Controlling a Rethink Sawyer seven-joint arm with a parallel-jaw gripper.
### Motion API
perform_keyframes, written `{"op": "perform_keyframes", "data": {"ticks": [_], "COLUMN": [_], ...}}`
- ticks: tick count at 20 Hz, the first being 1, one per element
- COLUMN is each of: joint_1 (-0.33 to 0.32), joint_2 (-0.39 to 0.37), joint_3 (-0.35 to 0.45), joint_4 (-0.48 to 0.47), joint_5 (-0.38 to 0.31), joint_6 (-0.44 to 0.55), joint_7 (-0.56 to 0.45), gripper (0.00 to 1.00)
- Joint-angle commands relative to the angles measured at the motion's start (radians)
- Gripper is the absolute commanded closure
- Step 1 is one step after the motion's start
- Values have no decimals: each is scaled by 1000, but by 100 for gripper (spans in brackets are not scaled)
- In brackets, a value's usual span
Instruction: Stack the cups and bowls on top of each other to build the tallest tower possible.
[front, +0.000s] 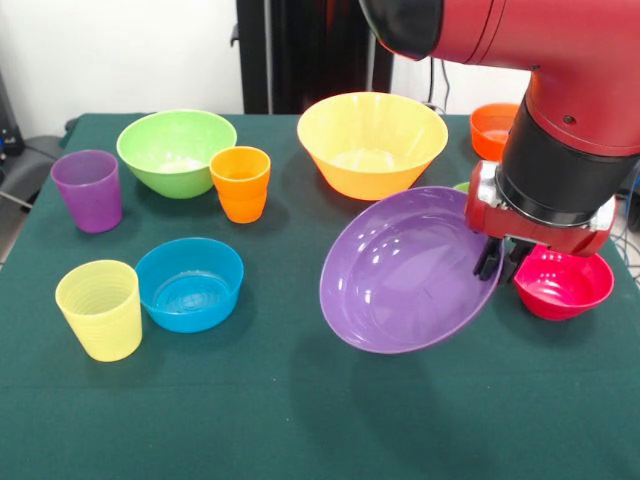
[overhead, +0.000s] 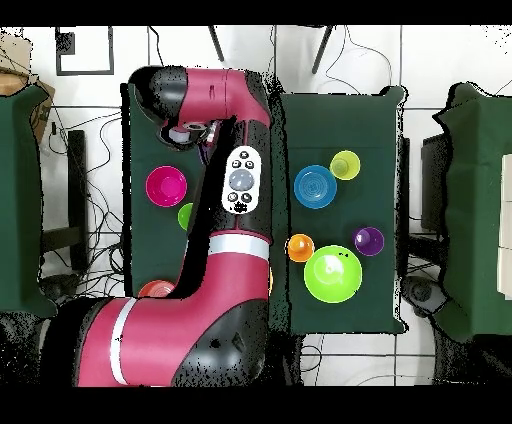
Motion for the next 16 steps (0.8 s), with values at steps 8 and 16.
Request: {"op": "perform_keyframes", "data": {"ticks": [8,16], "joint_1": [22,35], "joint_2": [100,200], "joint_3": [53,21], "joint_4": [18,-78], "joint_5": [-34,-35], "joint_6": [-115,-132], "joint_7": [138,177], "gripper": [100,100]}}
